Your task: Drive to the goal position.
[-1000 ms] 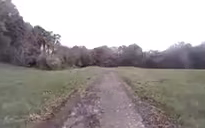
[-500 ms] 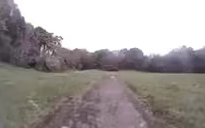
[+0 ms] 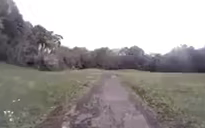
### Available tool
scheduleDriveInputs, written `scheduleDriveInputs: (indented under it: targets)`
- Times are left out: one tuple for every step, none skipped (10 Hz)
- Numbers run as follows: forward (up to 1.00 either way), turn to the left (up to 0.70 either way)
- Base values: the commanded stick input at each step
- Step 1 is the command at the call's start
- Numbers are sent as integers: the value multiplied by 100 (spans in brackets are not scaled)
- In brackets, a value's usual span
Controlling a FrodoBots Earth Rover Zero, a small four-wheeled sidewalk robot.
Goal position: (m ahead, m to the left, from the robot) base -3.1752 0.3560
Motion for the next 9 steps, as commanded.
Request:
scheduleDriveInputs:
  targets:
    - [85,0]
    - [85,0]
    - [85,0]
    - [85,0]
    - [85,0]
    - [85,0]
    - [85,0]
    - [85,0]
    - [85,0]
